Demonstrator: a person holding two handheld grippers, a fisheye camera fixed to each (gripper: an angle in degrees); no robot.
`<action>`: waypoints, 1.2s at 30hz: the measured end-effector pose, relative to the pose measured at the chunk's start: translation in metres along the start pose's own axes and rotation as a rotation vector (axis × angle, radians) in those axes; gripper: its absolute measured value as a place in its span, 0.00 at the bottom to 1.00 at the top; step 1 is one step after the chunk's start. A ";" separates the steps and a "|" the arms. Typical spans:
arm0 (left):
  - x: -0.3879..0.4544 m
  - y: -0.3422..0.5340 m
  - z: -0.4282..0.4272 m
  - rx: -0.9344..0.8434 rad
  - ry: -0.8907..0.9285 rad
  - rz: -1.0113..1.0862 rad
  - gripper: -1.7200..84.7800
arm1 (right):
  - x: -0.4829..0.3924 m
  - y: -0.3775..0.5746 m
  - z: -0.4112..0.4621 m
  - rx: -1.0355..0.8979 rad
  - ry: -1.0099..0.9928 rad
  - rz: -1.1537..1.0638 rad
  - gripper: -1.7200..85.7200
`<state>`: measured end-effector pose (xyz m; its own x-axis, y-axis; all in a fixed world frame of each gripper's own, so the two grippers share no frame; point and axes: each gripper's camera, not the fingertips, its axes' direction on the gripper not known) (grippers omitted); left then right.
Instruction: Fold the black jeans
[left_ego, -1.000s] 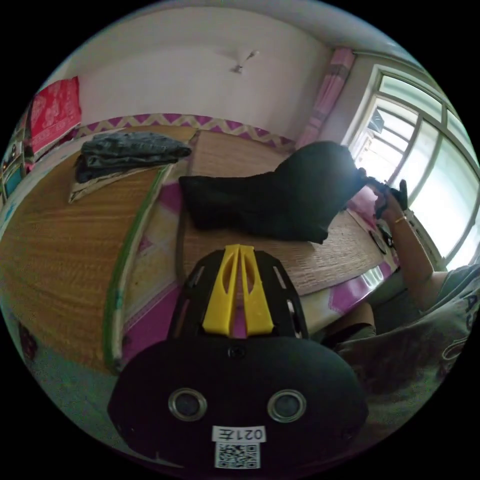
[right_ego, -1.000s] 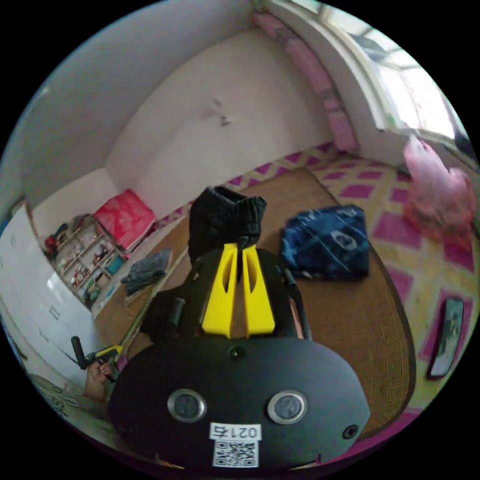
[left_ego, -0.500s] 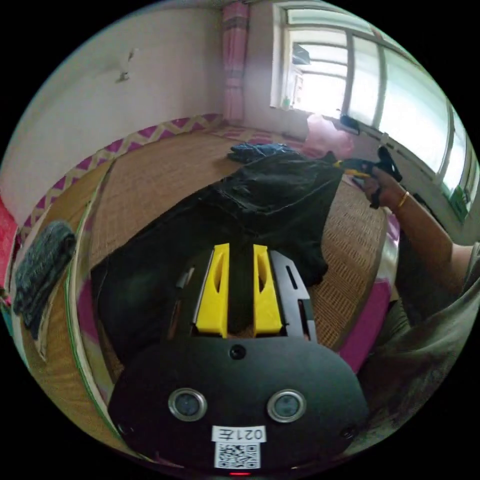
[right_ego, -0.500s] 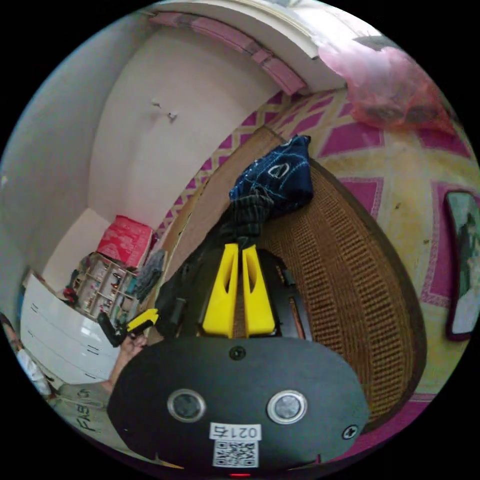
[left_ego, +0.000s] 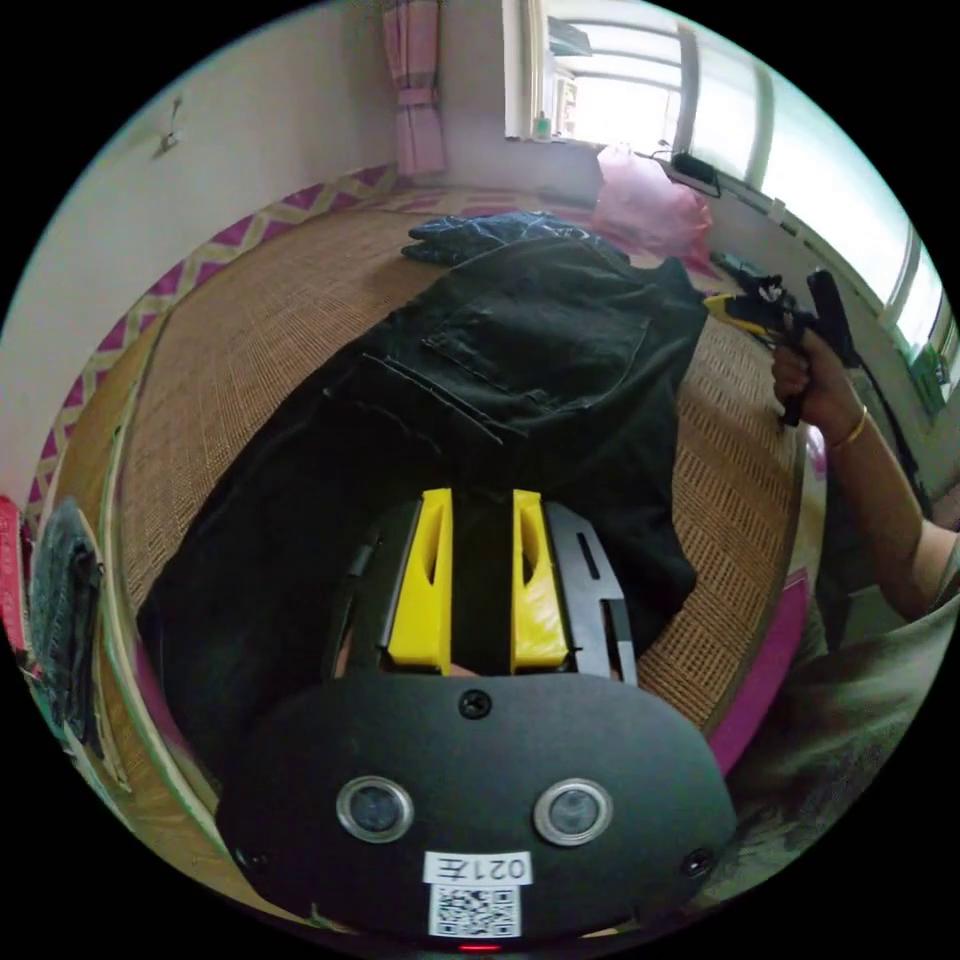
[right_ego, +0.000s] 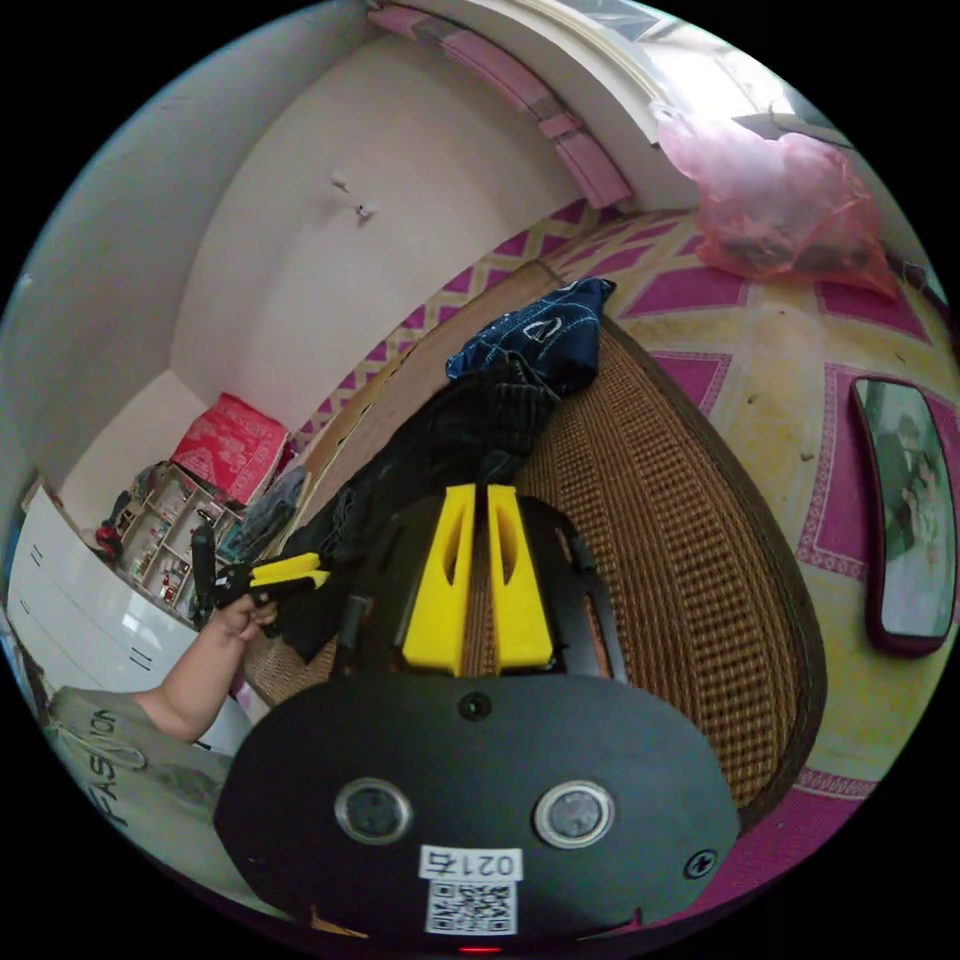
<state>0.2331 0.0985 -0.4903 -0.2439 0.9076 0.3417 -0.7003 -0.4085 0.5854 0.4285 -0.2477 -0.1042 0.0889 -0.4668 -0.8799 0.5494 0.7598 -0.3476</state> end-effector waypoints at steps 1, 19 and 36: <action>-0.004 0.000 0.000 0.001 0.017 -0.004 0.12 | 0.002 0.004 -0.003 0.006 -0.004 -0.002 0.02; -0.074 0.002 -0.037 0.033 -0.061 0.087 0.08 | 0.022 0.085 -0.063 0.068 -0.209 -0.006 0.01; -0.386 0.313 -0.355 0.745 -0.161 -0.863 0.01 | -0.034 0.078 -0.051 0.038 -0.270 -0.037 0.01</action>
<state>-0.1302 -0.3454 -0.6999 0.2496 0.9120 -0.3254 -0.0093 0.3383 0.9410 0.4258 -0.1494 -0.1186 0.2835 -0.6013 -0.7471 0.5864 0.7251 -0.3611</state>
